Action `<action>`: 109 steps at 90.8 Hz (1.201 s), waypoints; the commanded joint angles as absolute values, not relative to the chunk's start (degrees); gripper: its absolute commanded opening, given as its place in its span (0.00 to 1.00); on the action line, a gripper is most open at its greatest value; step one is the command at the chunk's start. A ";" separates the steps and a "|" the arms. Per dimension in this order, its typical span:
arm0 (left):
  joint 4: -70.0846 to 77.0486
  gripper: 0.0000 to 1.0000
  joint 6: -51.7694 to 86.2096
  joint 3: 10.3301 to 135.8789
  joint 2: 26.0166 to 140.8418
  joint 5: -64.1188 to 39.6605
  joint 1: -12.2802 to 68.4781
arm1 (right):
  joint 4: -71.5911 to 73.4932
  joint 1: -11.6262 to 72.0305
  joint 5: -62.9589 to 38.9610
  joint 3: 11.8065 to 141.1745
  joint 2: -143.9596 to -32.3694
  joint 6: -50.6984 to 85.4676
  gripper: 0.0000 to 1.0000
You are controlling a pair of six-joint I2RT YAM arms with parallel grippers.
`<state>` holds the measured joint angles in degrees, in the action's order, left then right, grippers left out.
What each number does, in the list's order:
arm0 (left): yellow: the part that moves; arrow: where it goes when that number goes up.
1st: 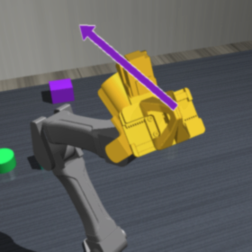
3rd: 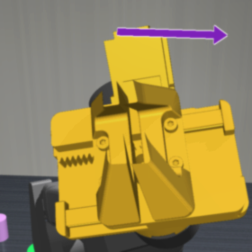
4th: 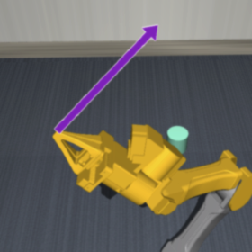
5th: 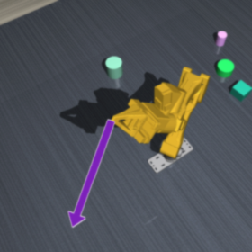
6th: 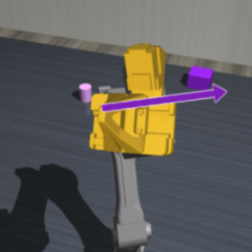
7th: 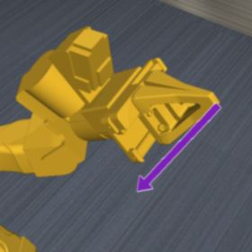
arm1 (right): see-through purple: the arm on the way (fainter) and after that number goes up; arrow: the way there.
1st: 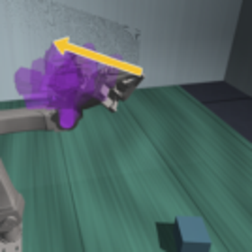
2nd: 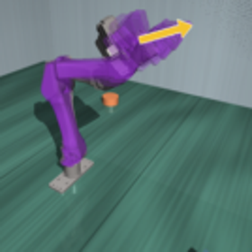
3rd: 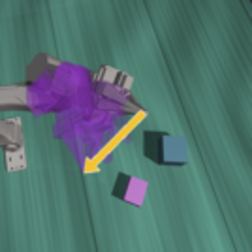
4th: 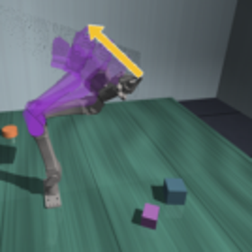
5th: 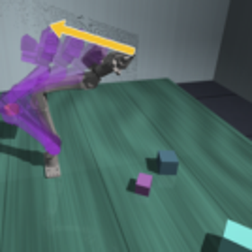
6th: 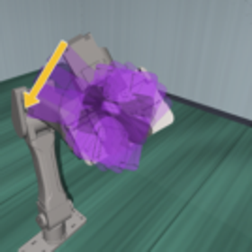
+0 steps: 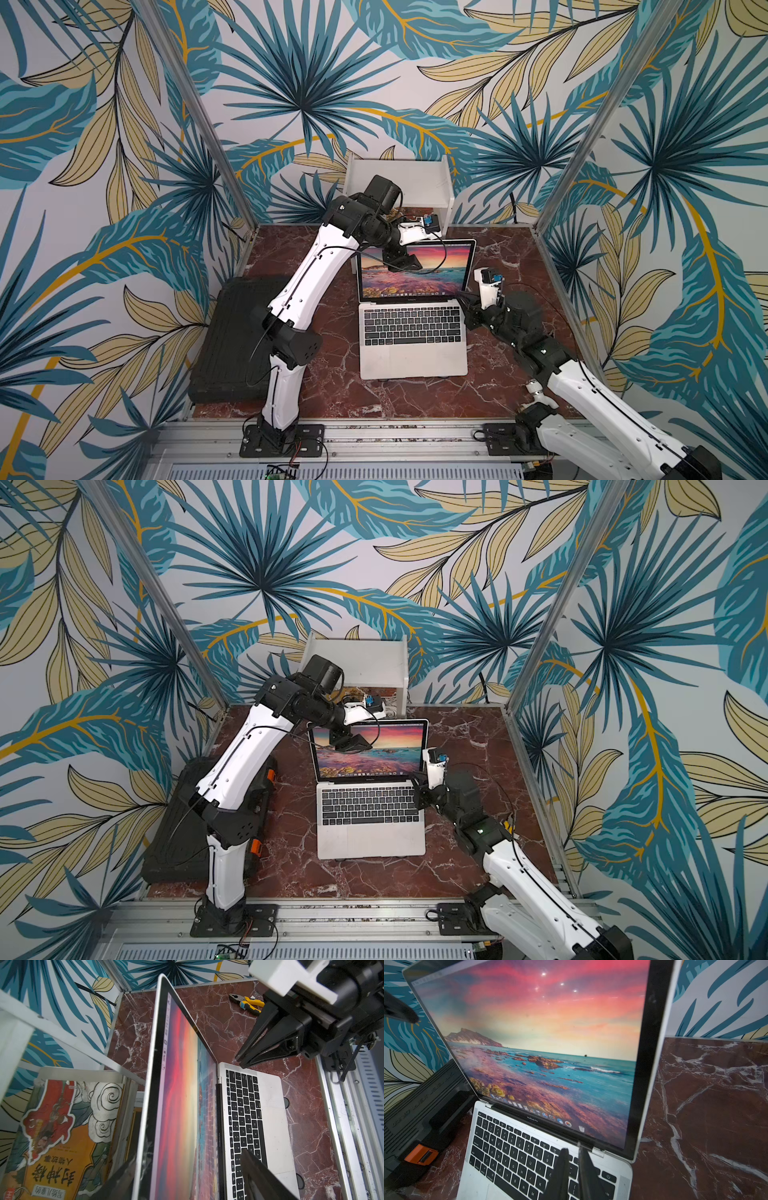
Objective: Close the laptop lid and set it aside
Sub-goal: Close the lid of the laptop.
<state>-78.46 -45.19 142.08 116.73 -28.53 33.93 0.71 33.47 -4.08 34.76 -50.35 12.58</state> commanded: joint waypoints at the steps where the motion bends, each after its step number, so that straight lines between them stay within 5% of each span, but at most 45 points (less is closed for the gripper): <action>1: -79.27 0.76 -44.90 140.52 114.46 -29.96 34.61 | 0.38 33.80 -2.58 33.95 -50.20 11.82 0.15; 19: -75.83 0.65 -43.78 134.71 111.37 -28.30 36.50 | 1.01 33.80 -1.68 33.82 -52.16 11.81 0.15; 66: -71.13 0.65 -39.88 126.25 103.97 -22.88 42.57 | -2.18 33.76 -0.41 35.22 -51.23 12.82 0.17; 109: -62.76 0.63 -36.62 115.41 98.34 -20.99 43.43 | -34.66 33.81 5.82 41.17 -32.10 21.87 0.21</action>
<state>-64.77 -37.95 116.77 100.22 -20.62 42.94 -21.21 33.50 0.56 39.03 -38.11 17.72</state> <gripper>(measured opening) 0.638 0.201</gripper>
